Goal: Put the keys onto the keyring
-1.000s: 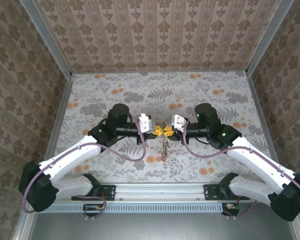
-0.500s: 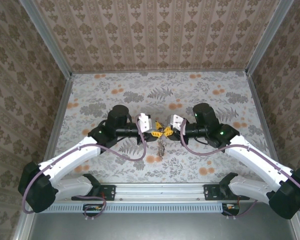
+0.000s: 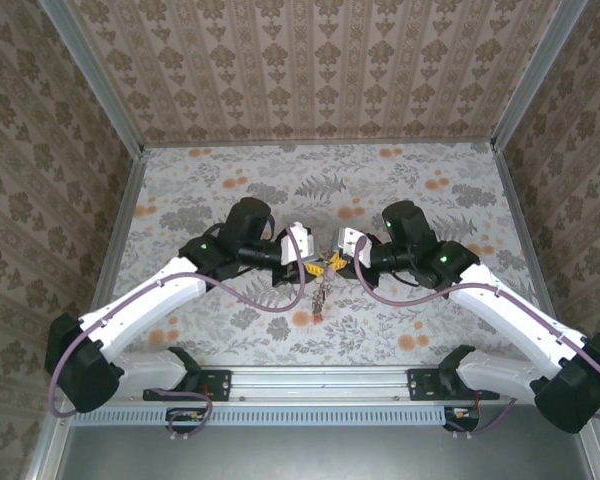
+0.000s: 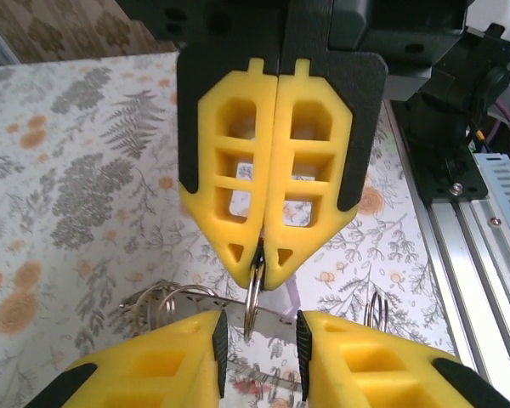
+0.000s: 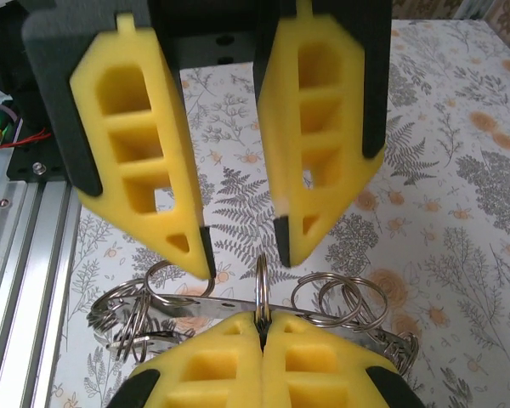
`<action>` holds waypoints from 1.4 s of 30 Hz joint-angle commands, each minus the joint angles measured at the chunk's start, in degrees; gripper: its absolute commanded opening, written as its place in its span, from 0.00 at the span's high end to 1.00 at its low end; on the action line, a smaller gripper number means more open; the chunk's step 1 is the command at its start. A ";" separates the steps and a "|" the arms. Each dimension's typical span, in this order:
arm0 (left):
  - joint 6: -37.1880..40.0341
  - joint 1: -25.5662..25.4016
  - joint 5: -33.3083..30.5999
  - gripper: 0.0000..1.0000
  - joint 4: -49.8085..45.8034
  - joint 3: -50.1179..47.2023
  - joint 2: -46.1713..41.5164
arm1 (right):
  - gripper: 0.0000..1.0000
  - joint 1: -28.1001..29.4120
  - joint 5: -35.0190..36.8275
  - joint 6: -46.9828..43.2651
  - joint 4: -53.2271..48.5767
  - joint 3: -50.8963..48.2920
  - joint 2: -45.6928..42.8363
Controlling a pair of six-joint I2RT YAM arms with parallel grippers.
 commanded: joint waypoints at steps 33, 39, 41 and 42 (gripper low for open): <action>-12.32 1.33 11.95 1.00 36.42 -13.04 -5.18 | 0.94 -0.31 -9.10 5.24 7.90 -2.23 0.15; -15.08 1.26 10.82 1.00 42.37 -14.56 -4.45 | 0.83 -0.31 -7.75 6.31 10.32 -5.05 0.58; -15.82 1.30 10.22 1.00 43.95 -15.15 -4.44 | 0.89 -0.41 -7.77 7.23 11.51 -5.69 0.33; -15.97 1.33 9.97 1.00 43.88 -15.20 -4.51 | 0.90 -0.40 -7.66 7.47 11.85 -5.82 0.07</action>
